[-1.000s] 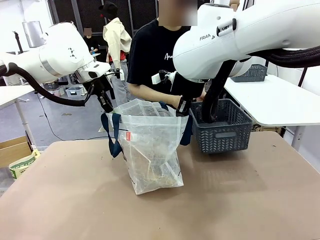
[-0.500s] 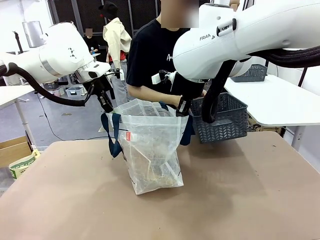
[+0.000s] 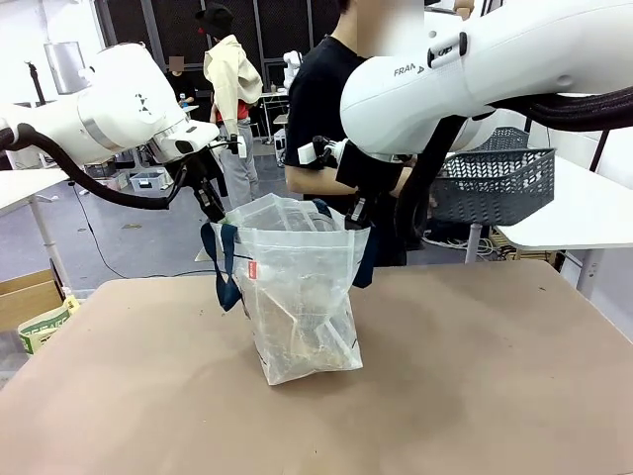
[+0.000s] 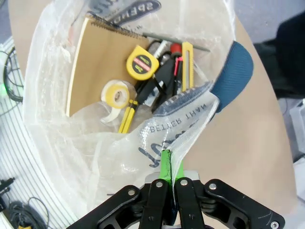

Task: Transfer purchased items from the store into the shopping bag.
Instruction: Move the Reusable shopping bag to the right side of the table.

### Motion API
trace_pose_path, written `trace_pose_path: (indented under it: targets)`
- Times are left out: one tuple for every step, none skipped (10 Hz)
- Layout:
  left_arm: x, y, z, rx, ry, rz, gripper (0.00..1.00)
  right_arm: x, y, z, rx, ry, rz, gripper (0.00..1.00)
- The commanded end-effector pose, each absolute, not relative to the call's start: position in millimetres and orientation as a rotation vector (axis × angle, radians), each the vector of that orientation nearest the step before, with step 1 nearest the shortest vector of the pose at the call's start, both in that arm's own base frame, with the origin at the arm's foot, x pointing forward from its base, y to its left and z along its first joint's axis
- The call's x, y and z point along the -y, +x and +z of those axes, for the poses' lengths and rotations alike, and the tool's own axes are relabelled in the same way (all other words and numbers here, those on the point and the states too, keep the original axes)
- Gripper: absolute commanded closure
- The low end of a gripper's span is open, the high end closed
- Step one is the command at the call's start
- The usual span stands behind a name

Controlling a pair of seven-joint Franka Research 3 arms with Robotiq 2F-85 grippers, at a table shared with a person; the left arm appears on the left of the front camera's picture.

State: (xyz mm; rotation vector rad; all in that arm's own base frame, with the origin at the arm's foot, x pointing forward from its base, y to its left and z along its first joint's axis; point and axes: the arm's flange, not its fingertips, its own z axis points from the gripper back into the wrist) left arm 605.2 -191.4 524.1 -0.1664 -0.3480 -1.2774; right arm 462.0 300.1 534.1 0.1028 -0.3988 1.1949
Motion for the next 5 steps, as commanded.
trace_pose_path:
  targets:
    - [202.6, 611.4, 534.9, 0.445, -0.212, -1.242, 1.0, -316.0, 461.6, 538.1, 0.449, 0.152, 1.181, 1.0]
    - [208.6, 614.2, 536.8, 0.473, -0.23, -1.248, 1.0, -322.4, 461.6, 538.6, 0.47, 0.167, 1.194, 1.0]
    - [213.3, 616.8, 538.3, 0.497, -0.238, -1.243, 1.0, -326.0, 462.7, 538.8, 0.489, 0.157, 1.178, 1.0]
    - [216.6, 618.6, 539.7, 0.519, -0.252, -1.242, 1.0, -326.9, 463.6, 539.1, 0.51, 0.155, 1.155, 1.0]
    - [220.9, 619.3, 539.5, 0.544, -0.267, -1.222, 1.0, -329.1, 464.0, 537.7, 0.509, 0.181, 1.178, 1.0]
